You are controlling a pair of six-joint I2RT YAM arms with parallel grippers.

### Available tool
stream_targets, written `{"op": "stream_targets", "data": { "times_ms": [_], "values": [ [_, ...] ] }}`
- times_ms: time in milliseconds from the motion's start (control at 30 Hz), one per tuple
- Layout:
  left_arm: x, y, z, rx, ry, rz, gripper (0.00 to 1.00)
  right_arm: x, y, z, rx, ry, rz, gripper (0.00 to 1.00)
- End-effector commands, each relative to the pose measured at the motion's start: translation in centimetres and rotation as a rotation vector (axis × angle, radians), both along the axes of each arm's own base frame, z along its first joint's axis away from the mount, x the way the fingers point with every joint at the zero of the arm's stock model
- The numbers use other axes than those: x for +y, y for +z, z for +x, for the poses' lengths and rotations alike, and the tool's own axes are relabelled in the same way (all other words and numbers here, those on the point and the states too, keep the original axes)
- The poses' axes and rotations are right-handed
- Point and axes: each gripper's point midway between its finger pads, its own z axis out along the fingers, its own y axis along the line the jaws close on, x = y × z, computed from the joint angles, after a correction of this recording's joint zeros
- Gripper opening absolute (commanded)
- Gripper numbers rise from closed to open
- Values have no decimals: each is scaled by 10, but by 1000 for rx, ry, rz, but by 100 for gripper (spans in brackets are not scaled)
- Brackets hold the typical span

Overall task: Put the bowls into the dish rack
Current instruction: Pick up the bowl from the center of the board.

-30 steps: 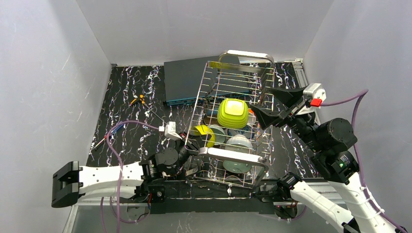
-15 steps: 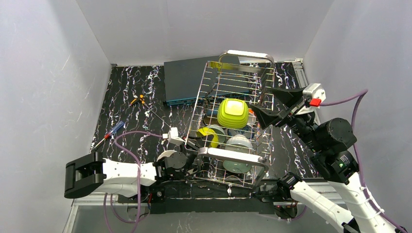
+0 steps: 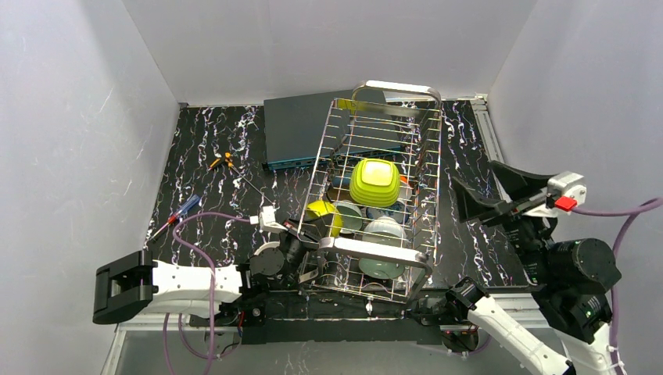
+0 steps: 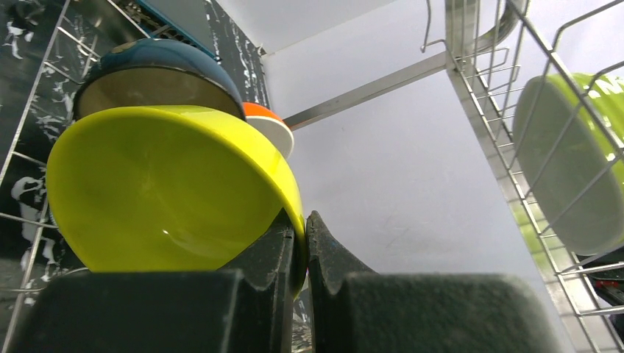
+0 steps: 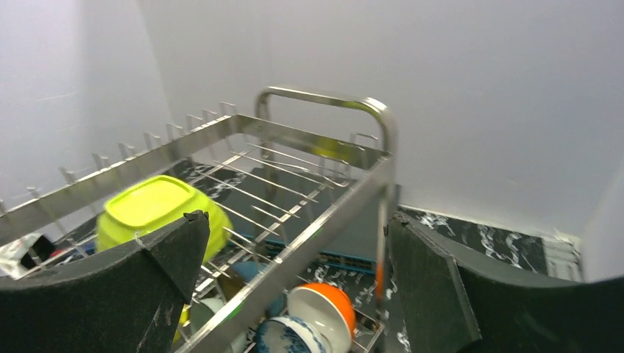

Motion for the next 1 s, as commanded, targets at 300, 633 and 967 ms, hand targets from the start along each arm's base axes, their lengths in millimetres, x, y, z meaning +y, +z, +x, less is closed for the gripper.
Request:
{"op": "stream_targets", "data": {
  "times_ms": [300, 633, 967],
  "values": [
    [9, 14, 2, -31, 34, -10, 0, -57, -120, 11, 280, -301, 163, 99],
    [-6, 34, -2, -52, -20, -41, 0, 34, -155, 7, 215, 123, 80, 99],
    [-20, 57, -9, -86, -88, -70, 0, 94, -171, -3, 133, 430, 92, 99]
  ]
}}
